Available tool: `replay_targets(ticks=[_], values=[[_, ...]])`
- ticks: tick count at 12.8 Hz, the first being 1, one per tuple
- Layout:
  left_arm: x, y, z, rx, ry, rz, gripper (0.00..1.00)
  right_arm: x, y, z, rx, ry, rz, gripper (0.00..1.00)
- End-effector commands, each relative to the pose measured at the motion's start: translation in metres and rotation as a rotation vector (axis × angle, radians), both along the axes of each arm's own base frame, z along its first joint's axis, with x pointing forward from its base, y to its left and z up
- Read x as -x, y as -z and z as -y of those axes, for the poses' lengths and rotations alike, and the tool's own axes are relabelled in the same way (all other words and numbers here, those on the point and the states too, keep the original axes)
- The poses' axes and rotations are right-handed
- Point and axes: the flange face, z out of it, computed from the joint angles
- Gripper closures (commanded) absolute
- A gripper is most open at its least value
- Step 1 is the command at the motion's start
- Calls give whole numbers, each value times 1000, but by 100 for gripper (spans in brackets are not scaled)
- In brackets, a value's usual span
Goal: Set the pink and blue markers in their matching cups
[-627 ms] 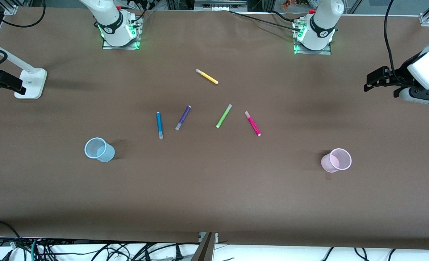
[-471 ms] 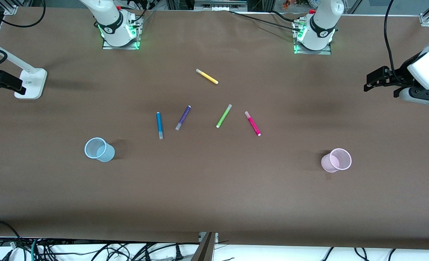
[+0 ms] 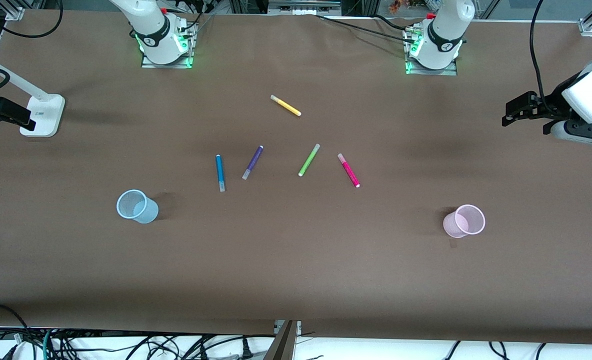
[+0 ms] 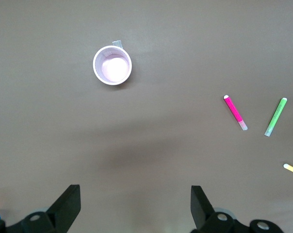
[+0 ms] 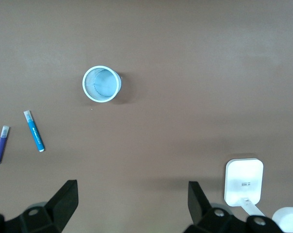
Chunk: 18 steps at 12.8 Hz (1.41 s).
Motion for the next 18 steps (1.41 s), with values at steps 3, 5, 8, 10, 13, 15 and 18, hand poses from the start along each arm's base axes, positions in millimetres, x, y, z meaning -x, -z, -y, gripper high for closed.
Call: replay_targets(ticks=[3,5,8,10,13,15,18], values=[[-1,-4,2,-9,23,2,0,-21,28,-15,12,-28,-38,0],[-1,-4,10,-9,31,1,0,-36,63,-31,14,-53,-93,0],[1,2,34,-2,-57,-21,0,-58,112,-60,6,-90,-126,0],[1,13,48,50,-77,-48,0,-68,136,-119,18,-174,-112,0],[9,35,84,62,-107,-20,0,-78,176,-178,32,-150,-85,0],[14,57,133,42,-173,5,0,-81,216,-226,29,-171,-78,0],[16,112,164,33,-260,-65,0,-80,270,-273,31,-230,-73,0]])
